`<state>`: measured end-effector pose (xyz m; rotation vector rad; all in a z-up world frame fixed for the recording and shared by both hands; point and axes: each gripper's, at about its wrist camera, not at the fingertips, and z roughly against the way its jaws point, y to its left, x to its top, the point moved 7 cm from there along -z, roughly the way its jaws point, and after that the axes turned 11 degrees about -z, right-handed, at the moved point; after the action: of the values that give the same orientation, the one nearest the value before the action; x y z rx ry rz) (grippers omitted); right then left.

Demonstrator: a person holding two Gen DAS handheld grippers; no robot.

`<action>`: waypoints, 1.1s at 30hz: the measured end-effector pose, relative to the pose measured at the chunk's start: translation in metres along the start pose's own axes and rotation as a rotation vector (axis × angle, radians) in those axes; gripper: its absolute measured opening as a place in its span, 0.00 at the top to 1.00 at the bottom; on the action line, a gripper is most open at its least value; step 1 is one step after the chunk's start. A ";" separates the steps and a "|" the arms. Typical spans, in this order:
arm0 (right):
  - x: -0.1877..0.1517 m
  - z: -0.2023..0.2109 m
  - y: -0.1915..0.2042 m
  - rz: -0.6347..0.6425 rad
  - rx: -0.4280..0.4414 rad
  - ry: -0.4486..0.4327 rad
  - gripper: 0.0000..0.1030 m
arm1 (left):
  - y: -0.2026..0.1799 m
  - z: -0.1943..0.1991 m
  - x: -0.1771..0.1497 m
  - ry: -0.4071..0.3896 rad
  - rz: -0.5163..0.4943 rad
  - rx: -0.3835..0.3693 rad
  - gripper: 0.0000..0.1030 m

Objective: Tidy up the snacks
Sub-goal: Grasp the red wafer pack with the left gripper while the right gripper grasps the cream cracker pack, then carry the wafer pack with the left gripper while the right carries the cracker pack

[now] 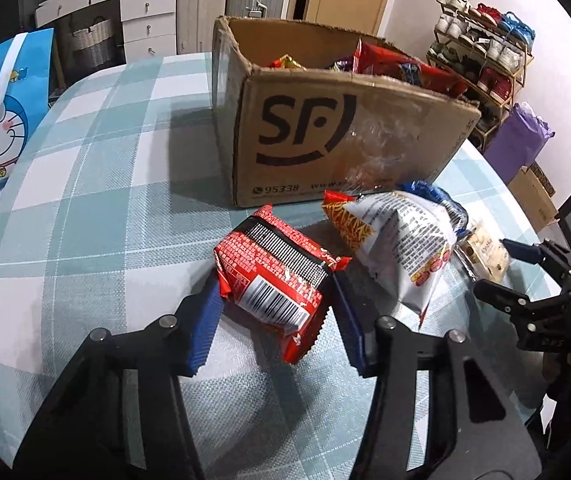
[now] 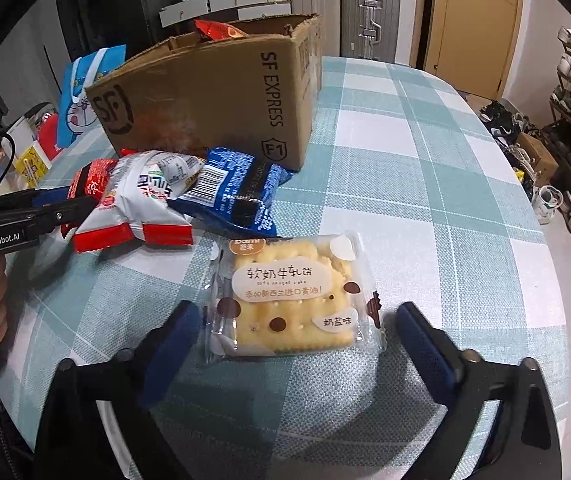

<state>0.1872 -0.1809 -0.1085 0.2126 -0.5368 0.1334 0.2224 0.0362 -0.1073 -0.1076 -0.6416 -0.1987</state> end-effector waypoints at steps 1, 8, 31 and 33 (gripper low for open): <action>0.000 0.001 0.000 0.002 0.000 -0.004 0.16 | -0.001 0.003 0.000 -0.005 -0.001 0.002 0.51; -0.001 0.009 0.000 0.008 0.024 -0.039 0.40 | -0.008 0.018 0.002 -0.033 -0.001 0.003 0.51; 0.024 0.074 -0.005 -0.042 0.120 -0.220 0.42 | -0.007 0.084 0.037 -0.197 0.024 0.018 0.51; 0.033 0.079 -0.002 -0.036 0.131 -0.243 0.42 | -0.008 0.089 0.044 -0.211 0.018 0.024 0.51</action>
<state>0.1764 -0.1993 -0.0254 0.3692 -0.7660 0.1086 0.2028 0.0365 -0.0097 -0.1119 -0.8528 -0.1628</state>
